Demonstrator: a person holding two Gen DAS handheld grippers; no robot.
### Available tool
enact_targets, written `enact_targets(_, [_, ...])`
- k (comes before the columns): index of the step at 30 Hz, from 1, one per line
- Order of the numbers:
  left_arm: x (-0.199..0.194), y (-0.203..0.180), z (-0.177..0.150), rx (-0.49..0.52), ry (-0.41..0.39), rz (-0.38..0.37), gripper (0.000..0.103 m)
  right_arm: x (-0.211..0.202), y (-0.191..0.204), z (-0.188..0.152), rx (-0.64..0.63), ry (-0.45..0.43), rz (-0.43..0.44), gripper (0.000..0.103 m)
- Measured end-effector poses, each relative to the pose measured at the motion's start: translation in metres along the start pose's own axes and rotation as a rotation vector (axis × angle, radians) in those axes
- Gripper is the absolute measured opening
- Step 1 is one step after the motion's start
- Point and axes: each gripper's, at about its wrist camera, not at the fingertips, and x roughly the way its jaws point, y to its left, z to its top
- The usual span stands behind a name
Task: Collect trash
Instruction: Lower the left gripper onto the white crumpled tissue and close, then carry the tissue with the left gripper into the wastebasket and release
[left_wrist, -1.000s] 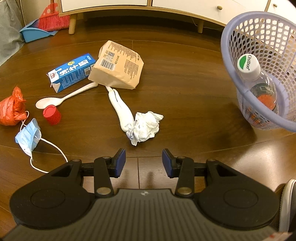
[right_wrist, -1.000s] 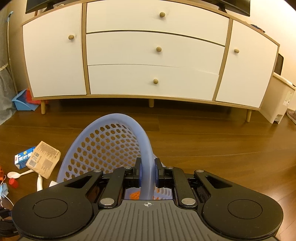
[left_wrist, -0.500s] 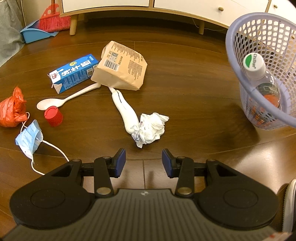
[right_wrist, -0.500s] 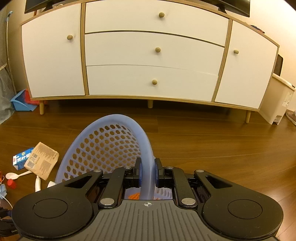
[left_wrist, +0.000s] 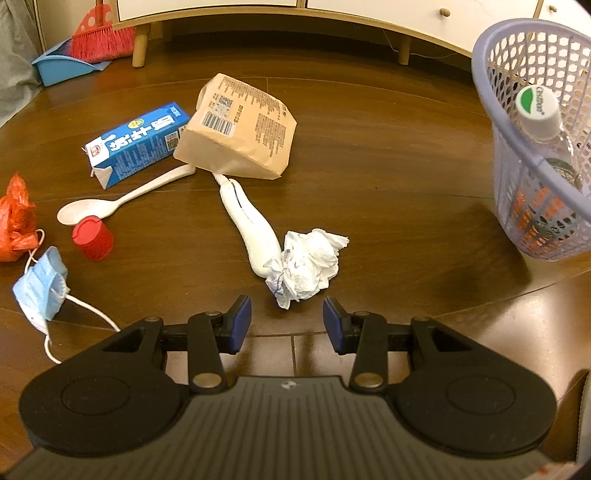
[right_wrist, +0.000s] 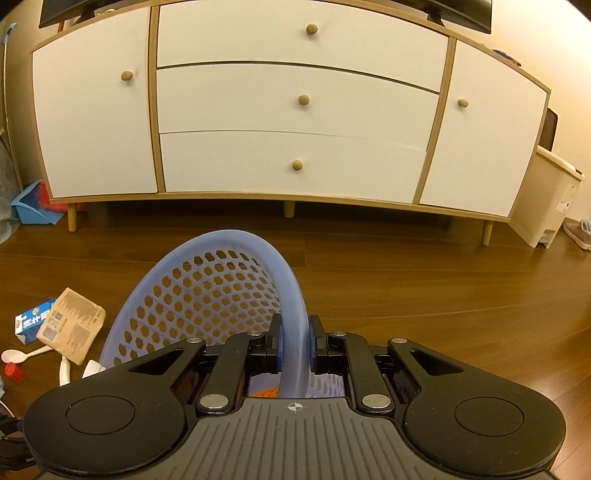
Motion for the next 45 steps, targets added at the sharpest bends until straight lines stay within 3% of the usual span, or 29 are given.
enact_targets(6, [0.01, 0.0, 0.006, -0.016, -0.01, -0.003, 0.035, 0.001, 0.0, 0.001, 0.0, 0.0, -0.012, 0.009])
enact_targets(8, [0.013, 0.0, 0.008, -0.022, -0.008, -0.007, 0.021, 0.0, 0.0, 0.0, 0.002, 0.001, -0.016, 0.009])
enact_targets(11, [0.016, 0.0, 0.007, -0.022, -0.008, -0.007, 0.01, 0.0, 0.001, 0.0, 0.003, 0.0, -0.017, 0.009])
enact_targets(14, [0.013, 0.0, 0.006, -0.022, -0.02, -0.013, 0.005, -0.001, 0.001, -0.001, 0.001, -0.002, -0.014, 0.009])
enact_targets(22, [-0.025, 0.004, 0.015, -0.041, -0.078, -0.024, 0.004, -0.002, 0.0, 0.001, 0.016, -0.002, 0.014, 0.009])
enact_targets(28, [-0.076, 0.003, 0.034, -0.066, -0.169, -0.036, 0.004, 0.0, 0.003, 0.003, 0.019, -0.004, 0.043, 0.009])
enact_targets(35, [-0.115, -0.029, 0.061, -0.022, -0.249, -0.097, 0.004, 0.002, 0.003, 0.006, 0.019, -0.002, 0.045, 0.009])
enact_targets(45, [-0.124, -0.081, 0.079, 0.051, -0.27, -0.184, 0.004, 0.001, 0.004, 0.004, 0.019, 0.002, 0.047, 0.009])
